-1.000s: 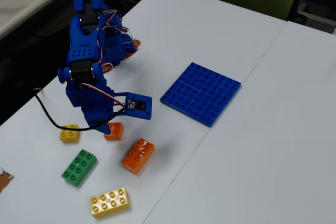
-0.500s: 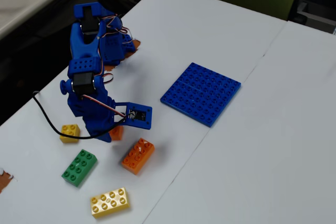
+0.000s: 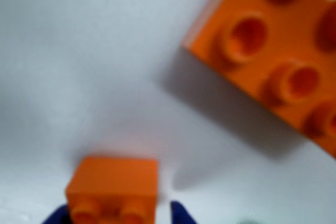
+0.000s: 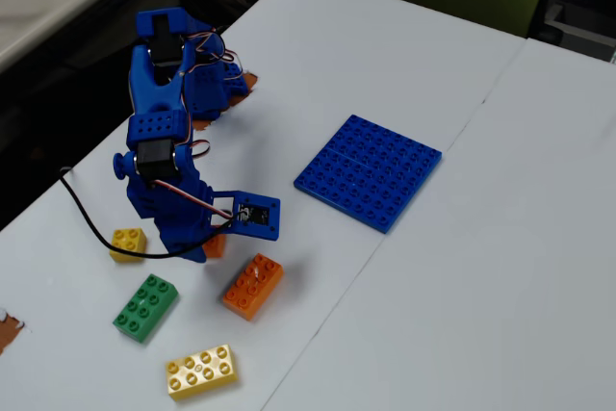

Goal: Pick up the 2x2 orange block and go up the 8x8 blue block.

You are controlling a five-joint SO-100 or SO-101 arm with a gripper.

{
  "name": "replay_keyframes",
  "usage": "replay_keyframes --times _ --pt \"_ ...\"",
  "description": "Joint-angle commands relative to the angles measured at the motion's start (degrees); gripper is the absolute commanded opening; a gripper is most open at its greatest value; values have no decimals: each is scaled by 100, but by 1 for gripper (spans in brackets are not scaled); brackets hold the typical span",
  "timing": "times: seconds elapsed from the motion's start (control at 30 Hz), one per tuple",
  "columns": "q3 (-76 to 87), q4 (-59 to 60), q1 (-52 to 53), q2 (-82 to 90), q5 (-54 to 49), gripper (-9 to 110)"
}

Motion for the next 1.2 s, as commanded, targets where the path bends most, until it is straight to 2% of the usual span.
replay_keyframes --times 0.0,0.33,0.57,0.67,0.97,1.17 --pt "-255 88 -62 79 9 22" --pt "-255 105 -158 88 105 21" --pt "-255 114 -193 70 149 10" --pt "-255 114 -193 70 149 0" --pt "-264 167 -220 387 211 0" --pt "-844 993 -422 835 721 0"
